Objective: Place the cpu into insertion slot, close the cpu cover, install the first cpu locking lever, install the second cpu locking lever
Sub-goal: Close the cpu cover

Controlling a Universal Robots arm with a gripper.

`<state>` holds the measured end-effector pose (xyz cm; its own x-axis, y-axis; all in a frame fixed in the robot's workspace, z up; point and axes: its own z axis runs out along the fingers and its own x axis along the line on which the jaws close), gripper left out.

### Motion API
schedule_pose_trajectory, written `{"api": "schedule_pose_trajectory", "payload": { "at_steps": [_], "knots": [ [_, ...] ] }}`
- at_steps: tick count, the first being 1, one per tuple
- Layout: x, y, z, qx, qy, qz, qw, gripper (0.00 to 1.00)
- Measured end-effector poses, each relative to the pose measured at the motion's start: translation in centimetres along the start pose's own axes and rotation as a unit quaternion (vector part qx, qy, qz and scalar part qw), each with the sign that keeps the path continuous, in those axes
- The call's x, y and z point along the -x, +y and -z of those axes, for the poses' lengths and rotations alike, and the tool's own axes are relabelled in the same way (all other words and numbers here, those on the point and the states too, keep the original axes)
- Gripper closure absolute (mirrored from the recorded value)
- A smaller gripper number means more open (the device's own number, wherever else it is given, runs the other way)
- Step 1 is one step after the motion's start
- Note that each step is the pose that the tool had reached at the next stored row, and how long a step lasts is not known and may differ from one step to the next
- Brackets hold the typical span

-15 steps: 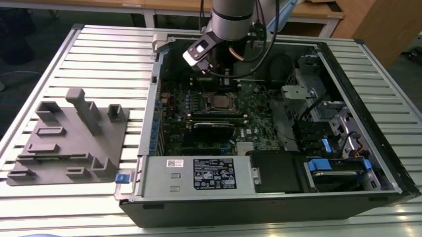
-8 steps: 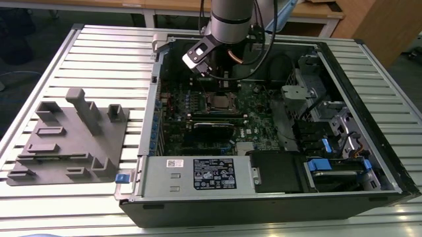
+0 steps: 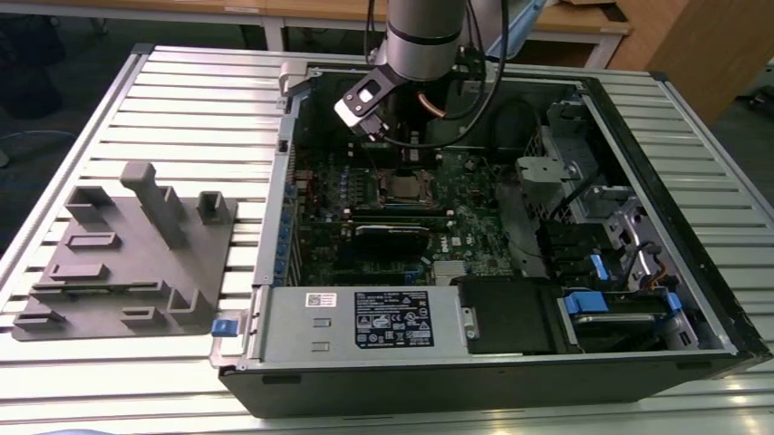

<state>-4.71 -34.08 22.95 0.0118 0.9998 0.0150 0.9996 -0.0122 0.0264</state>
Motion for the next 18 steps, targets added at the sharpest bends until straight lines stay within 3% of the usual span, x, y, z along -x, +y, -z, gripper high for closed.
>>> {"api": "schedule_pose_trajectory", "payload": {
  "at_steps": [11, 15, 18],
  "knots": [
    [0.01, -0.01, -0.14, -0.0001, -0.0011, 0.004, 0.99999, 0.89],
    [0.01, -0.01, -0.16, -0.0005, -0.0002, 0.034, 0.99941, 0.89],
    [0.01, -0.01, -0.18, -0.0009, 0.0005, 0.062, 0.99808, 0.89]
  ]
}}
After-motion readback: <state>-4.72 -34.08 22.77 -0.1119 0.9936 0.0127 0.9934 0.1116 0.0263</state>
